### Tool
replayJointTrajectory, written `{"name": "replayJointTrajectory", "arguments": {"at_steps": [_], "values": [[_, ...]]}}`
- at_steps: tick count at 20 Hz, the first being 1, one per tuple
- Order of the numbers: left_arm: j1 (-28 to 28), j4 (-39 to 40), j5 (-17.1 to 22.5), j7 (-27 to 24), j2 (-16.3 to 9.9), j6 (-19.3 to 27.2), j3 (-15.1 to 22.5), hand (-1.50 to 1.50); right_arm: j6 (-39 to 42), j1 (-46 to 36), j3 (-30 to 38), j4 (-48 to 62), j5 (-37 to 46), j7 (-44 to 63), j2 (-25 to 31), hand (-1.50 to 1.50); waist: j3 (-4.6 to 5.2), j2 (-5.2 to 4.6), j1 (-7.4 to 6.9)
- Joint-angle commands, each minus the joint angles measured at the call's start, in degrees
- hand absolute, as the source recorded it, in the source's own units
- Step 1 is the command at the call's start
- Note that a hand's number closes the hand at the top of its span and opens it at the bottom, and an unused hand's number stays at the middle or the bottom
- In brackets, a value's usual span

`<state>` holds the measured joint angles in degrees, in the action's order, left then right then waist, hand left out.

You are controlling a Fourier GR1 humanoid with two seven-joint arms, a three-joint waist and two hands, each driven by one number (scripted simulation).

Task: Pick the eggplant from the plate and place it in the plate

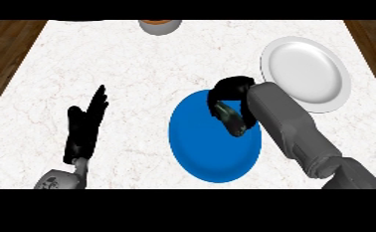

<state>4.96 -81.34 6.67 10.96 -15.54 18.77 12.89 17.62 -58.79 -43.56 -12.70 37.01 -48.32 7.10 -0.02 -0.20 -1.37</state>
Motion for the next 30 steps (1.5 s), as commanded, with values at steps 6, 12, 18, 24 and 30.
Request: {"name": "replayJointTrajectory", "arguments": {"at_steps": [6,12,18,24,30], "values": [[-2.2,0.5,0.3,-0.9,-0.6,-0.7,-2.1,0.0,-17.7,6.8,8.3,-1.6,-4.0,7.2,6.7,1.5,0.03,0.86,3.02],[-4.2,-0.4,0.7,-0.6,-0.6,-0.7,-2.7,0.0,-27.5,10.3,14.5,-11.3,-8.5,6.9,14.2,1.5,0.11,1.46,4.44],[-5.9,-0.7,1.6,-2.3,-1.8,-1.5,-4.8,0.0,-29.1,14.1,22.5,-24.2,-16.1,9.7,18.0,1.5,0.15,1.77,5.24],[-1.4,-2.7,-0.1,2.5,-0.7,-1.3,-3.0,0.0,-26.6,18.0,27.8,-35.8,-19.1,19.8,26.6,1.5,0.08,0.79,3.19],[-1.6,0.4,-1.1,-1.1,0.0,-3.3,-4.7,0.0,-24.2,23.8,32.0,-44.3,-18.7,27.8,29.6,1.5,0.05,0.35,1.79]]}}
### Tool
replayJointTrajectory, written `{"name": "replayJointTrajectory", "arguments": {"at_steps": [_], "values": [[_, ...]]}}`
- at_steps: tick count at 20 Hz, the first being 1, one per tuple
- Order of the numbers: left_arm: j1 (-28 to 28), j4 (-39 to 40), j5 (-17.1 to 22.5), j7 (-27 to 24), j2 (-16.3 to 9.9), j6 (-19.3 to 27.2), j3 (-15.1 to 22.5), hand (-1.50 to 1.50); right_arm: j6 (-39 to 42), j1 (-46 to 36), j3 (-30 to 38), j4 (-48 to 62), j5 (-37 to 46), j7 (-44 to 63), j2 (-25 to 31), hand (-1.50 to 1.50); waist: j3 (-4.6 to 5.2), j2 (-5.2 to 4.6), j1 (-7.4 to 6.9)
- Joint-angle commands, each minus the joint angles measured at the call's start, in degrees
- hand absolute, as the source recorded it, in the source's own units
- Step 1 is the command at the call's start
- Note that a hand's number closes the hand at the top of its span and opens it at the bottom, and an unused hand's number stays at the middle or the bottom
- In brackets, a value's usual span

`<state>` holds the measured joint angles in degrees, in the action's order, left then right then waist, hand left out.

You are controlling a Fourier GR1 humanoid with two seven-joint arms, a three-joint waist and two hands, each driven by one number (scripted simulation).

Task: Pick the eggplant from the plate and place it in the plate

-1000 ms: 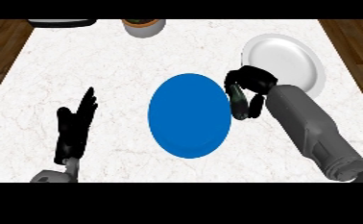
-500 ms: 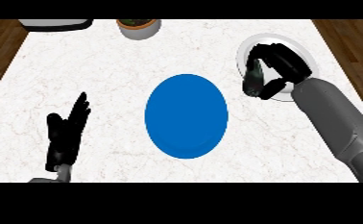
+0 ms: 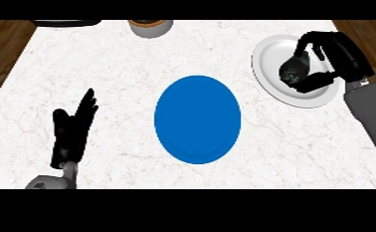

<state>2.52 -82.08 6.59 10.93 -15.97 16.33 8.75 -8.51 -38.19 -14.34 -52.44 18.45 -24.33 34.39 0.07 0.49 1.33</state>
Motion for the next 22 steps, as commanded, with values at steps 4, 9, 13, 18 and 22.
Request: {"name": "replayJointTrajectory", "arguments": {"at_steps": [4,9,13,18,22], "values": [[1.9,-1.6,-2.4,2.0,1.2,-0.5,0.3,0.0,3.6,-5.2,6.7,9.2,1.4,0.0,1.3,1.5,-0.09,-0.67,-2.07],[-1.1,-5.1,-2.7,2.8,1.4,-1.8,0.8,0.0,1.7,-8.8,7.7,21.8,6.1,-4.8,0.4,1.5,-0.12,-0.81,-2.77],[2.3,0.2,-4.6,0.7,4.8,-0.4,1.9,0.0,1.1,-14.7,6.5,31.8,10.2,-4.7,-1.0,1.5,-0.15,-1.41,-3.76],[3.6,-0.9,-3.5,2.0,3.0,-2.3,0.3,0.0,4.8,-13.8,5.0,38.8,12.3,-10.0,-1.5,1.5,-0.24,-1.78,-4.42],[-0.3,-1.4,-4.6,-1.3,5.0,-1.3,2.0,0.0,10.7,-15.5,0.3,41.9,17.2,-7.0,-1.5,1.5,-0.18,-1.64,-4.58]]}}
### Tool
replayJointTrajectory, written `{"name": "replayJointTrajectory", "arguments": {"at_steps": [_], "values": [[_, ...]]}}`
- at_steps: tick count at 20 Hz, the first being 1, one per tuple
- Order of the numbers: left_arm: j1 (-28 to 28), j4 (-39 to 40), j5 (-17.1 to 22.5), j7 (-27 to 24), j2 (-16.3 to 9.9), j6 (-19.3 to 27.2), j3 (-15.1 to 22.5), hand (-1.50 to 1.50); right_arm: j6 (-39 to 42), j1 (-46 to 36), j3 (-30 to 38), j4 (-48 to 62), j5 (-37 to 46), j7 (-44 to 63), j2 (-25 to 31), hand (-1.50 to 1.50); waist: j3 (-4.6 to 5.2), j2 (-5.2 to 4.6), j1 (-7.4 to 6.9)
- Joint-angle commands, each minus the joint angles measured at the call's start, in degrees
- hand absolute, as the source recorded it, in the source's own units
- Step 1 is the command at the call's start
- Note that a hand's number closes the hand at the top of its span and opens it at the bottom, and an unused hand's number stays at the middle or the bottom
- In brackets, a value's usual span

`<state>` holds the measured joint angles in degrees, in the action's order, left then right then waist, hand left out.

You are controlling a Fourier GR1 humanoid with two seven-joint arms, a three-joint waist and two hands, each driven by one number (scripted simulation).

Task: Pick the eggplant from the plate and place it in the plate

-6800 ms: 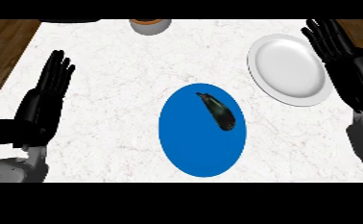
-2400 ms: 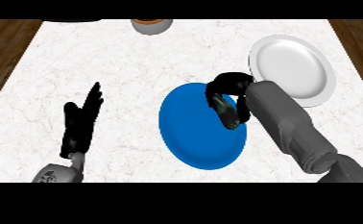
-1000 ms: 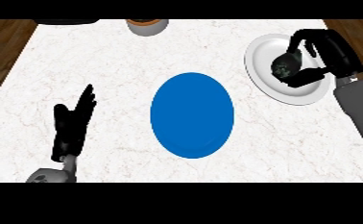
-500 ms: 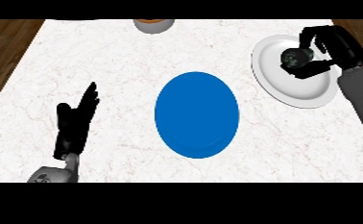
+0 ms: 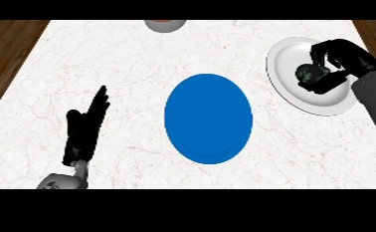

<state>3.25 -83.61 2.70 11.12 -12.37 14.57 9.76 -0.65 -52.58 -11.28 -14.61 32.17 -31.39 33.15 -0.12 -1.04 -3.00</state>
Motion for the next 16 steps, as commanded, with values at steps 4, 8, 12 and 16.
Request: {"name": "replayJointTrajectory", "arguments": {"at_steps": [4,8,12,16], "values": [[0.8,-1.3,-1.8,1.9,1.7,1.5,1.5,0.0,5.6,0.4,-1.4,7.3,2.7,-8.8,2.1,-1.5,-0.17,-0.5,-0.58],[2.4,2.2,-2.4,1.0,2.0,1.4,1.0,0.0,9.8,-1.3,1.3,7.1,0.1,-15.9,2.3,-1.5,-0.12,-0.38,0.13],[2.0,-0.1,1.5,1.6,-1.8,-2.3,-2.8,0.0,17.1,-2.0,10.7,7.6,-9.9,-20.8,0.7,-1.5,-0.17,-0.06,0.16],[2.1,1.9,-0.2,0.4,0.9,-0.6,-0.8,0.0,27.2,-4.8,16.9,10.7,-16.3,-18.9,3.2,-1.5,-0.13,-0.36,0.23]]}}
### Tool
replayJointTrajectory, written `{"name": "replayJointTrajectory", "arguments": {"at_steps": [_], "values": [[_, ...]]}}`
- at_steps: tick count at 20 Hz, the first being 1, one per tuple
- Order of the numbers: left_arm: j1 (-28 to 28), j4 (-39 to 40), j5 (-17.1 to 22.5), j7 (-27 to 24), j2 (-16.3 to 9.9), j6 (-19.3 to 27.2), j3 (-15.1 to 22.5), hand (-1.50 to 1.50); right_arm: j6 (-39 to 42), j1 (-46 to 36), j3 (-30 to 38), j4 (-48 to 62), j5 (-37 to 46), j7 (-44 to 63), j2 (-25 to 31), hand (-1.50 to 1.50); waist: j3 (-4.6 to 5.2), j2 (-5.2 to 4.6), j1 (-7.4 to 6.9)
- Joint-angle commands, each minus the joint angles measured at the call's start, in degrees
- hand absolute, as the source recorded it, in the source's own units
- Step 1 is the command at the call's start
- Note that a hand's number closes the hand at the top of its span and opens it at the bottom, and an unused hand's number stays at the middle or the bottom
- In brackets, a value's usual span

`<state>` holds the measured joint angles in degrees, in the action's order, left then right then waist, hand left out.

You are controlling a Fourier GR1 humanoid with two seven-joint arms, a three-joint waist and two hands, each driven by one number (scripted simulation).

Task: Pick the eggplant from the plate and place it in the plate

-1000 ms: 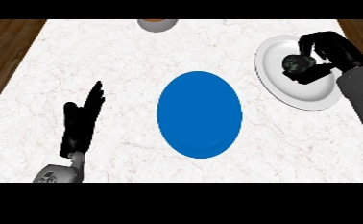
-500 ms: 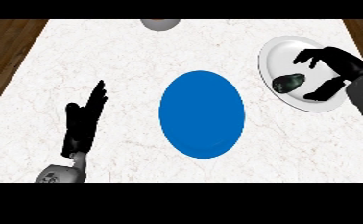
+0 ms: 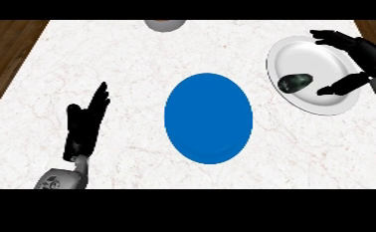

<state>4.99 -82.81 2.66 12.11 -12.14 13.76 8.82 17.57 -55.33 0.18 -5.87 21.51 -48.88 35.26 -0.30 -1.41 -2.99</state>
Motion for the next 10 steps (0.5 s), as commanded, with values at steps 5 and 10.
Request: {"name": "replayJointTrajectory", "arguments": {"at_steps": [5,10], "values": [[-0.9,0.2,-0.3,-1.5,0.1,-0.6,0.1,0.0,15.0,1.5,6.7,2.8,-7.0,-2.3,4.6,-1.5,-0.07,-0.38,-0.68],[0.5,0.2,0.1,0.4,0.4,-0.5,-0.4,0.0,18.7,3.3,6.5,0.6,-7.1,-3.4,4.9,-1.5,-0.09,-0.24,-0.32]]}}
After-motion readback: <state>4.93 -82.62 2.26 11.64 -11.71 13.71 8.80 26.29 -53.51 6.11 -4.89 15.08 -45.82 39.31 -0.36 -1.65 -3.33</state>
